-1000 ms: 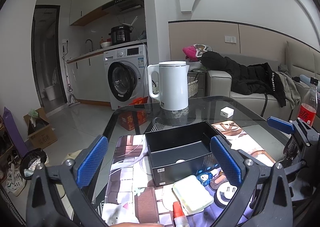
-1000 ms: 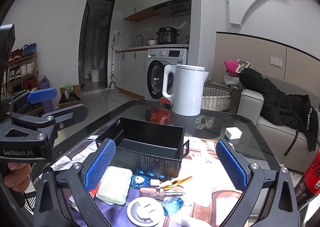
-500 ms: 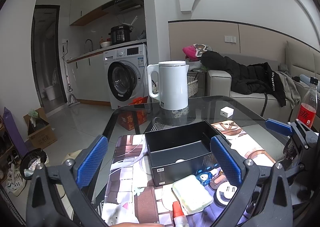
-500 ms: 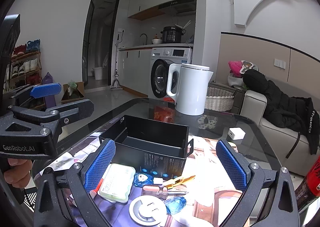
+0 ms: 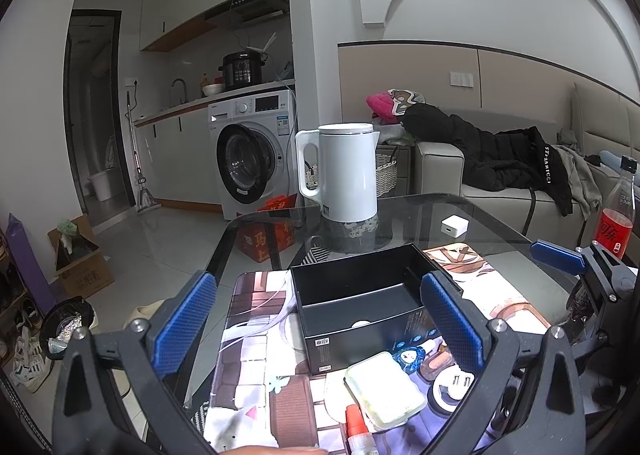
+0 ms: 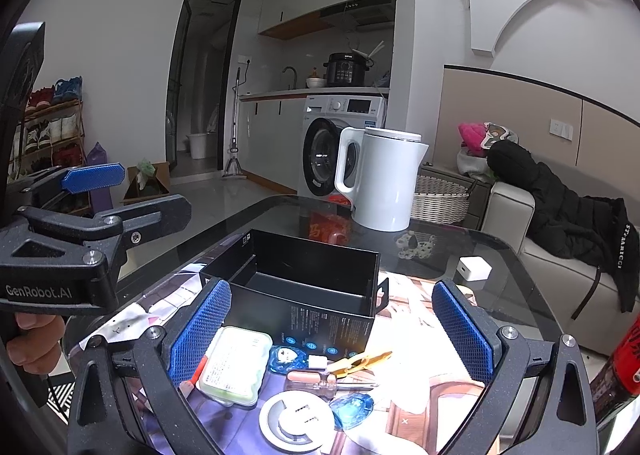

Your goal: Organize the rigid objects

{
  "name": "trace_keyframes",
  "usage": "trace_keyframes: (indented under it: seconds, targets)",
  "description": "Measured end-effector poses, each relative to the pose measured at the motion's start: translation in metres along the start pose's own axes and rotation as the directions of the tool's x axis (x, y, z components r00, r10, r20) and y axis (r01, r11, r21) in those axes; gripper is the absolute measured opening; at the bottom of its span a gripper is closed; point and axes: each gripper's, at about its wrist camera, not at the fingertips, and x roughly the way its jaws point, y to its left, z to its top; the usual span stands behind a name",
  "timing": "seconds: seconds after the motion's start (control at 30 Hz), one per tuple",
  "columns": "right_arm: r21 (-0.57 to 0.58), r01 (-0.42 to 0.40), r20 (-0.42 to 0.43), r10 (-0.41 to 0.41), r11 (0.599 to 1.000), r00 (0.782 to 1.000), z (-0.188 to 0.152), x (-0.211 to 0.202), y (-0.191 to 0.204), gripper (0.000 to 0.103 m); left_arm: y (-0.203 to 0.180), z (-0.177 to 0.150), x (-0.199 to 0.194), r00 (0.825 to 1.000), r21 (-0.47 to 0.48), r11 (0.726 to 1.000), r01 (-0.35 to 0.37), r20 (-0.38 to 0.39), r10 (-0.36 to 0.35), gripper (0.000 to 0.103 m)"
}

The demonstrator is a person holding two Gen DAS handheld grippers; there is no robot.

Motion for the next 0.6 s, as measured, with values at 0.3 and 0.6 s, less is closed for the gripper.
trace_keyframes:
  seconds: [0.3, 0.6]
  targets:
    - [0.006, 0.004, 0.000, -0.004, 1.000, 1.000, 0.0004, -0.0002, -0.0013, 0.103, 0.0000, 0.0003, -0.0002, 1.000, 0.001, 1.000, 0.002, -0.004, -0.002, 0.103]
    - [0.005, 0.000, -0.004, 0.000, 1.000, 1.000, 0.0001, 0.0002, -0.0016, 0.103, -0.0004, 0.0005, -0.0006, 1.000, 0.001, 1.000, 0.002, -0.004, -0.002, 0.103]
